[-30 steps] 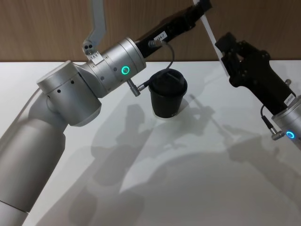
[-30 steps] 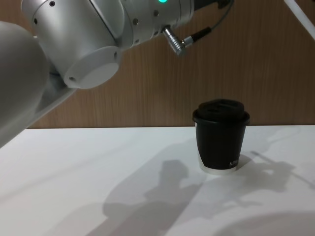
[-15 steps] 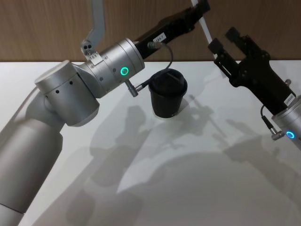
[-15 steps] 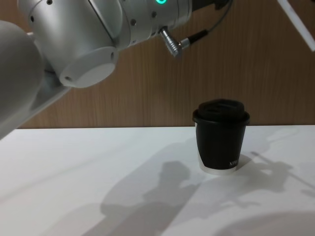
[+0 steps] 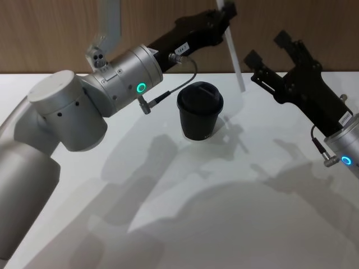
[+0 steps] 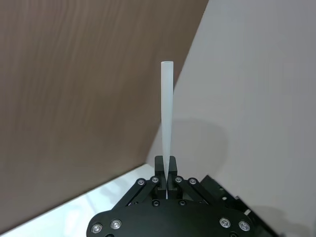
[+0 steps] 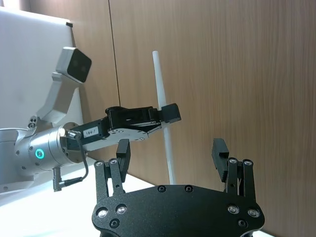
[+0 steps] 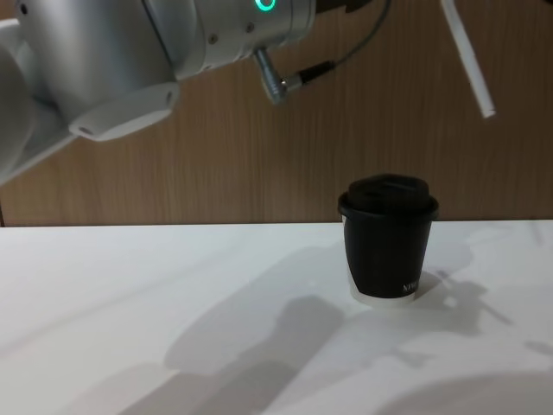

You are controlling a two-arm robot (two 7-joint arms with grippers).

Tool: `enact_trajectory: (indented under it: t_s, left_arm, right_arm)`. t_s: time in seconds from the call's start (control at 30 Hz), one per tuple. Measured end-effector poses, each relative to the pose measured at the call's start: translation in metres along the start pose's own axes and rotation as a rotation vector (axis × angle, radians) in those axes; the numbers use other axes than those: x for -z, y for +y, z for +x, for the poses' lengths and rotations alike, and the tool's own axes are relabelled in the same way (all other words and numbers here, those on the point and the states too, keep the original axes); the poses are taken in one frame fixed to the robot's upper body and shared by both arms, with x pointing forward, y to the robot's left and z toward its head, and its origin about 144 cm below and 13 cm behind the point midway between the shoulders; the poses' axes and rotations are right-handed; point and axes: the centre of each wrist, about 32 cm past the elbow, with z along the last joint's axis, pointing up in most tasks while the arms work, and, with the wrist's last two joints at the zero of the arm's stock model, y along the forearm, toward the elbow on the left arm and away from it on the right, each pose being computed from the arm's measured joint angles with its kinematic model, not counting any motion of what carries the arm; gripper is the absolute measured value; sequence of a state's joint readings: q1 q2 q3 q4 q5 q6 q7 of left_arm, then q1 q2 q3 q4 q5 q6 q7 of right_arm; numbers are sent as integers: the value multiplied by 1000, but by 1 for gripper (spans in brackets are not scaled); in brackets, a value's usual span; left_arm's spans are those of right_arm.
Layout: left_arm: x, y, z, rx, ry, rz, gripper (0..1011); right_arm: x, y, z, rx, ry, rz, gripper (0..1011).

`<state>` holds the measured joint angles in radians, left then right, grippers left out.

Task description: Pick up the straw with one hand, pass it to the other hand, and insert it into the cup.

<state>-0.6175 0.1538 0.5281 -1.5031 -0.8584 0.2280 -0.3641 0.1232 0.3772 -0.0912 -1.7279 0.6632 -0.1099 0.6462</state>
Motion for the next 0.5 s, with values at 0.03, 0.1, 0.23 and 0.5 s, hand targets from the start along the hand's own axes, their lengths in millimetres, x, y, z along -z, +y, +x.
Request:
enact_trajectory:
  t_s: [0.03, 0.1, 0.23, 0.5]
  left_arm:
    - [0, 1, 0, -8, -18, -1, 15]
    - [-2, 3, -2, -24, -62, -1, 15]
    - [-5, 7, -5, -53, -145, 1, 15]
    - [-11, 16, -11, -101, -308, 17, 15]
  right_arm:
    - [0, 0, 0, 0, 0, 0, 1001]
    - [0, 0, 0, 0, 0, 0, 1001]
    - [0, 0, 0, 0, 0, 0, 1001]
    - [0, 0, 0, 0, 0, 0, 1001]
